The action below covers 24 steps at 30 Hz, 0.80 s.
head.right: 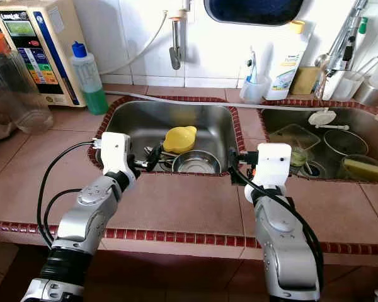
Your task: Kitchen organization
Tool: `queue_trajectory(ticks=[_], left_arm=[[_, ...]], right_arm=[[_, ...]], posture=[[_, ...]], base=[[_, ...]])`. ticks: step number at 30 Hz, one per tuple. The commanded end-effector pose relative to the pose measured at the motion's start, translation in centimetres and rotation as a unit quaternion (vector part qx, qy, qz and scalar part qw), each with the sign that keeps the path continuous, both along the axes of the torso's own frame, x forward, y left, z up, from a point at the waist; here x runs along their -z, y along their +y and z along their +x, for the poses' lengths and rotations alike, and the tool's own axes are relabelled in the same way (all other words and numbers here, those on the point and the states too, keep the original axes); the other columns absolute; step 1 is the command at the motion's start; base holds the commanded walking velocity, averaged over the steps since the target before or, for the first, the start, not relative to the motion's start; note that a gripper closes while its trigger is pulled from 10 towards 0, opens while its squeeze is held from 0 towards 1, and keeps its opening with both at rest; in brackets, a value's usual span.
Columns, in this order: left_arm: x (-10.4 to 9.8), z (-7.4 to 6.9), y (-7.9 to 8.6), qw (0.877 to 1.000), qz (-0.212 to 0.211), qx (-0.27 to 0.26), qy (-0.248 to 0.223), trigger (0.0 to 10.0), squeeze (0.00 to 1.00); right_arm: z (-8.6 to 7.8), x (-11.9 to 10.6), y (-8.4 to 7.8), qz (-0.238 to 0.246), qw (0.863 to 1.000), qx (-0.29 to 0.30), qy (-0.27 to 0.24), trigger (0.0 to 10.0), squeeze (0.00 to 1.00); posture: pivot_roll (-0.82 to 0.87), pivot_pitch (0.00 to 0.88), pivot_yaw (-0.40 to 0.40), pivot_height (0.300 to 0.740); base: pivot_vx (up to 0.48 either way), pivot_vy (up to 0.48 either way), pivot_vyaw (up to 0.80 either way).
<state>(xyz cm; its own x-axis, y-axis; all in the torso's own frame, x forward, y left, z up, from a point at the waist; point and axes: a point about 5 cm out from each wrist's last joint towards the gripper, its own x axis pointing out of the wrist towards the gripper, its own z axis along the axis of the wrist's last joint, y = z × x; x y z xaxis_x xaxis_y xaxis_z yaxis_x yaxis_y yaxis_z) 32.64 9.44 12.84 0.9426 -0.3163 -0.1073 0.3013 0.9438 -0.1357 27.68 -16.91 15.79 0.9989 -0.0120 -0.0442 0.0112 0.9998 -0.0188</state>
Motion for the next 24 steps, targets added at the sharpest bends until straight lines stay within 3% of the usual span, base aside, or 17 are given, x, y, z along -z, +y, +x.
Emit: queue_trajectory(ticks=[1, 24], left_arm=[[-0.49, 0.10, 0.09, 1.000, 0.003, -0.001, -0.006, 10.0, 0.00], [-0.47, 0.21, 0.13, 1.000, 0.004, -0.001, -0.003, 10.0, 0.00]], right_arm=[[0.17, -0.19, -0.16, 0.004, 1.000, 0.006, 0.000, 10.0, 0.00], [0.52, -0.44, -0.41, 0.006, 1.000, 0.011, -0.002, 10.0, 0.00]], posture=[[0.06, 0.000, 0.040, 0.740], [0.06, 0.000, 0.040, 0.740]], base=[[-0.289, 0.000, 0.00], [-0.300, 0.000, 0.00]])
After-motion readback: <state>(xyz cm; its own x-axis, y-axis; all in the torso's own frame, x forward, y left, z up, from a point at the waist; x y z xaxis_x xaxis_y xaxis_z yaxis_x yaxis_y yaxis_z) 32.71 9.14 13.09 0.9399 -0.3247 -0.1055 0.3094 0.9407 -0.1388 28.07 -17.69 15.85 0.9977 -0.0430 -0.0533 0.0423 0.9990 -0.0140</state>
